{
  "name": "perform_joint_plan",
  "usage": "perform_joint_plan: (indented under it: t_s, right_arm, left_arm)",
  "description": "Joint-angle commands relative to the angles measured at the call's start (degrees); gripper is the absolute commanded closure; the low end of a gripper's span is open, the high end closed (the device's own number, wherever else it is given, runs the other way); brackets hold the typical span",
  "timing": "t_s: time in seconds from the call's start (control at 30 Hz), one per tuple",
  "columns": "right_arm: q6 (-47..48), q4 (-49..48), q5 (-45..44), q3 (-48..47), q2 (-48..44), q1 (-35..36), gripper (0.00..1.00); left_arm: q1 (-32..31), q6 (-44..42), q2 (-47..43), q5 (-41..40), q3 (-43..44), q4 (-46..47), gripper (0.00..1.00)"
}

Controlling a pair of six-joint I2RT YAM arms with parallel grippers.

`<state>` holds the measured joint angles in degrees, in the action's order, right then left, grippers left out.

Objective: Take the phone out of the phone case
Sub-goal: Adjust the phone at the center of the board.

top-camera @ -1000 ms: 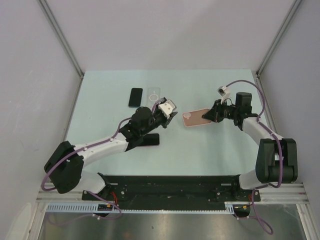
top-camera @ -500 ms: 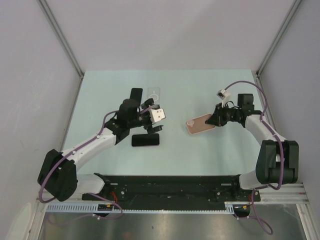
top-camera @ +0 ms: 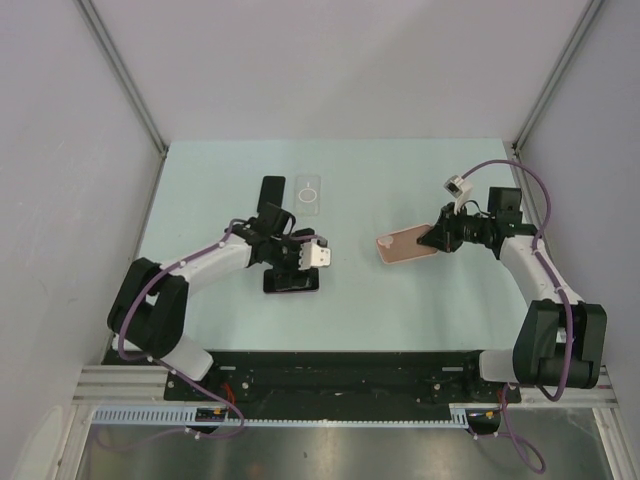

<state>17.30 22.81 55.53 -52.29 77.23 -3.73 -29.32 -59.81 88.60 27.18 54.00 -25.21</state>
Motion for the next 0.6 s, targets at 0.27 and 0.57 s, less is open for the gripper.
perform_joint_plan:
  t_s: [0.27,0.57]
  right_arm:
    - [1.6,1.5,4.4,-1.9,-2.3,-1.5,1.00]
    - [1.7,2.0,5.4,-1.9,-2.4,-1.9,1.00]
  left_arm:
    - [0.1,-5.0,4.6,-2.8,2.6,-9.5,0.00]
    - [0.1,-2.8,8.6,-5.2,4.3,-9.6,0.00]
